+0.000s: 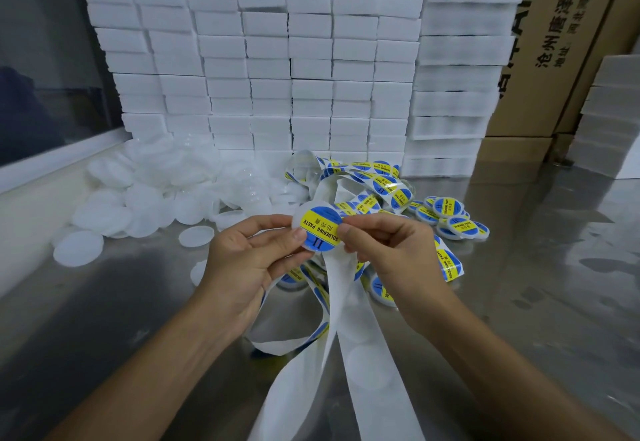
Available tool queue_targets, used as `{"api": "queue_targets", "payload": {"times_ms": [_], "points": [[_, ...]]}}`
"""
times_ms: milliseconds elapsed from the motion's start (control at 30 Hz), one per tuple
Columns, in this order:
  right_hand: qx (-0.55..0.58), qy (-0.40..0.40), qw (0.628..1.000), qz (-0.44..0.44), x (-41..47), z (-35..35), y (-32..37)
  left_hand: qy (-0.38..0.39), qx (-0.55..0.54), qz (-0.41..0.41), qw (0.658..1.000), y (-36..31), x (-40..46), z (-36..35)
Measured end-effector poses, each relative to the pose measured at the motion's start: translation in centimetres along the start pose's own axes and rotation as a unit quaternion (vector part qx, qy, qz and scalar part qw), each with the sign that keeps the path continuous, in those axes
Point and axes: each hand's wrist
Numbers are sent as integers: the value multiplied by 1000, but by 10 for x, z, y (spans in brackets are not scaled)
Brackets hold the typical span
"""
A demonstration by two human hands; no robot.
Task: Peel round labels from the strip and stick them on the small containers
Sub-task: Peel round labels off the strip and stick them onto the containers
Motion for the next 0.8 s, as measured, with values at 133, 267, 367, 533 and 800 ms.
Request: {"api": "queue_targets", "payload": {"times_ms": [133,267,367,533,800], "points": [[-10,-6,1000,8,1,0,-1,-3,18,-5,1000,-1,1,0],[-29,-4,999,32,1,-2,-3,-9,35,-16,999,0,1,1],[-49,8,997,55,0,-4,-5,-11,37,-16,999,0,1,1],[-71,41,994,72,0,-6,-9,-12,38,-22,999,0,2,1],[-122,82,987,66,-1,-5,-10,-9,61,-27,998,2,0,1]]}}
Point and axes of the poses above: each hand's wrist, its own x-axis towards the middle knuckle, its own z-axis out of the back of the hand, y = z × x, and after that the axes turned 14 degrees about -x, right-handed
